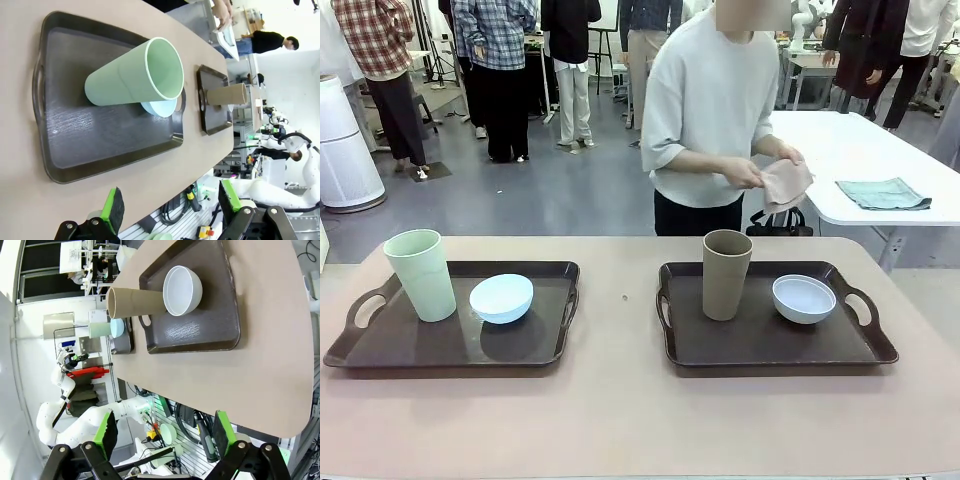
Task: Set up a tray with a mat and arrange the tableware.
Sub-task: Pick up the Picnic Bowl and Reusable plastic cup from the Handle tray in front of the human's position and hold them in the air.
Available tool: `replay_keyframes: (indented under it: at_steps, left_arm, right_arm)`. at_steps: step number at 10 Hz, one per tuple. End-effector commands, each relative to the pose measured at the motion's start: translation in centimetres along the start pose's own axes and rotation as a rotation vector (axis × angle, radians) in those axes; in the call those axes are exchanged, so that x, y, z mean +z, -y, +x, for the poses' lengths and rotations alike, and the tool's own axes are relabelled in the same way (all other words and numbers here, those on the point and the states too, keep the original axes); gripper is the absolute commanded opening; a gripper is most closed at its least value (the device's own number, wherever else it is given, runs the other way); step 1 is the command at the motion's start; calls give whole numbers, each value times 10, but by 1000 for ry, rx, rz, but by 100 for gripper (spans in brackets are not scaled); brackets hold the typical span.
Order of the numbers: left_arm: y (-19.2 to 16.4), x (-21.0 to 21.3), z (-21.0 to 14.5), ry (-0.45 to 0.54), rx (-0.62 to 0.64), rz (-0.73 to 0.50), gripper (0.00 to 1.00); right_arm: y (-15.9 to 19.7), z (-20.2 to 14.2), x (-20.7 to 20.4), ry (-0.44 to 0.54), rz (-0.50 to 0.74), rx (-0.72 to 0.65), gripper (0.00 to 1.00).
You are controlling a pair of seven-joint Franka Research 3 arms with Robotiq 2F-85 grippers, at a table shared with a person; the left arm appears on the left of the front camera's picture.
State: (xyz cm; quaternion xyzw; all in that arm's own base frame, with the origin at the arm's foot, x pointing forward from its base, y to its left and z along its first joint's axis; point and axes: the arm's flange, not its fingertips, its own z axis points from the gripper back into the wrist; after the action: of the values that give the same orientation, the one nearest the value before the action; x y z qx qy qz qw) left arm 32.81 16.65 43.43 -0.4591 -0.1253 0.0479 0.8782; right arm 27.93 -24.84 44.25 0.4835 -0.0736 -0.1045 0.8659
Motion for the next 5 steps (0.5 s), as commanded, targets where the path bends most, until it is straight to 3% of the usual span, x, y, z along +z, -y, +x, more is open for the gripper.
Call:
replay_keyframes:
  at_steps: [1,5]
  left_arm:
    - [-1,0,0,3,1,-11,100]
    - [-1,0,0,3,1,-11,100]
  right_arm:
    - [-2,-3,0,0,7,5,100]
    - [-2,-3,0,0,7,5,100]
